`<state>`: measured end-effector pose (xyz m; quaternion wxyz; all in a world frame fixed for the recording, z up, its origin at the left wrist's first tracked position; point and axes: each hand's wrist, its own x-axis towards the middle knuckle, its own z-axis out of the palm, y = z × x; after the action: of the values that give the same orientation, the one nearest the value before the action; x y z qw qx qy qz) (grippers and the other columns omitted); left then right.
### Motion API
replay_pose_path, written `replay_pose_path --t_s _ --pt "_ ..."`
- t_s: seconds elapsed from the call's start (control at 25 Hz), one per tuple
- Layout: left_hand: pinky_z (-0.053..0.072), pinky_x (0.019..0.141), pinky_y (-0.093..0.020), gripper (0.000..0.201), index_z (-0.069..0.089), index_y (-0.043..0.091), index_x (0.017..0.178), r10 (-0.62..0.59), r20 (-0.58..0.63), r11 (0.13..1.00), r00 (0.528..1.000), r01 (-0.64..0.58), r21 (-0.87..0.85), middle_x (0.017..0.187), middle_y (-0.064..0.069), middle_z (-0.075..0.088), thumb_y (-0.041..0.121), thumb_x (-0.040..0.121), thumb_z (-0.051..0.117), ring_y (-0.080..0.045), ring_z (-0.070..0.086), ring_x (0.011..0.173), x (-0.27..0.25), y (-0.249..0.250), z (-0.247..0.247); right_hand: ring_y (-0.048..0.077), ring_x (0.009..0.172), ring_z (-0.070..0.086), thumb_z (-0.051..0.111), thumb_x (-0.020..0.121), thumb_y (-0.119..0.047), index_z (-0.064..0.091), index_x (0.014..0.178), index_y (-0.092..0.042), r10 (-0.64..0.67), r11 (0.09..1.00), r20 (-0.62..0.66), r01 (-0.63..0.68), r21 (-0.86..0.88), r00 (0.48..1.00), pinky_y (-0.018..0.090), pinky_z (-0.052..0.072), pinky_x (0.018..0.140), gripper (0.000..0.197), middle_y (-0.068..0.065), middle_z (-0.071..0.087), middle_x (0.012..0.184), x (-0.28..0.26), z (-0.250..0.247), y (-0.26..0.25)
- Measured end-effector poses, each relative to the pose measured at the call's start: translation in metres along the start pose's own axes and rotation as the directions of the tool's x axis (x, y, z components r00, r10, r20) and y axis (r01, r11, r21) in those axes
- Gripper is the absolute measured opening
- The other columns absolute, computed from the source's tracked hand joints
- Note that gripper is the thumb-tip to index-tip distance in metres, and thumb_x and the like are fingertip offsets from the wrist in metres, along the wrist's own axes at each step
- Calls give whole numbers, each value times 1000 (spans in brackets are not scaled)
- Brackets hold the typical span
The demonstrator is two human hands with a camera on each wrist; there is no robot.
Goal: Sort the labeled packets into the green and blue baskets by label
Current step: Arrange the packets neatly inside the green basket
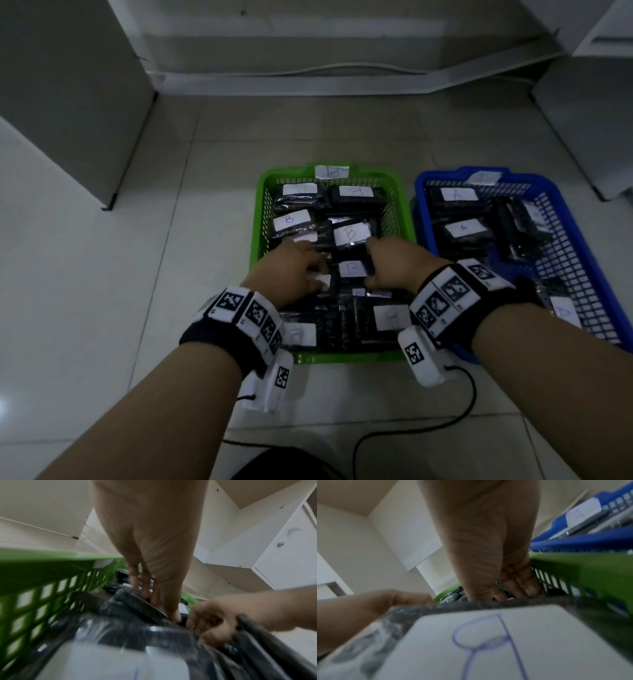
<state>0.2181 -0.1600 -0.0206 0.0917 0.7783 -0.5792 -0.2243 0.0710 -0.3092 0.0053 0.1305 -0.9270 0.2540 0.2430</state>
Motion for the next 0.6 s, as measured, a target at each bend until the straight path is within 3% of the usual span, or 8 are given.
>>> replay_pose_path --t_s 0.12,0.24,0.32,0.44,0.6 --pt "40 98 -36 35 63 30 114 -25 -15 998 1000 25 50 121 3 54 39 80 68 -23 45 115 -8 -1 7 23 86 56 74 74 -24 49 108 -6 29 984 -12 -27 177 999 31 43 63 46 12 59 101 -7 -12 -2" --pt "41 97 -37 37 60 31 117 -64 -77 995 995 70 65 124 3 53 43 82 64 -25 44 115 -13 -1 13 24 91 59 72 75 -16 54 107 -8 52 959 -41 -38 280 998 33 49 72 38 9 61 102 -16 -13 -3" --pt "43 96 -38 36 59 32 118 -81 -100 994 992 88 70 123 4 54 44 84 62 -25 44 115 -14 -1 15 22 92 57 69 78 -14 55 109 -10 25 960 -43 -12 279 999 32 48 73 35 8 61 106 -19 -8 -5" --pt "45 93 -39 36 59 33 116 -73 -116 993 991 82 80 121 4 55 45 83 62 -24 45 114 -14 1 17 21 86 53 70 77 -15 49 103 -21 -41 975 39 31 219 998 27 43 64 34 7 57 105 -16 0 -4" --pt "44 94 -38 40 56 34 119 -74 -112 992 991 85 94 124 6 53 47 82 62 -21 44 115 -15 -1 16 21 85 53 69 78 -9 43 98 -24 -78 990 129 62 125 989 30 45 63 36 5 53 100 -11 -3 -4"
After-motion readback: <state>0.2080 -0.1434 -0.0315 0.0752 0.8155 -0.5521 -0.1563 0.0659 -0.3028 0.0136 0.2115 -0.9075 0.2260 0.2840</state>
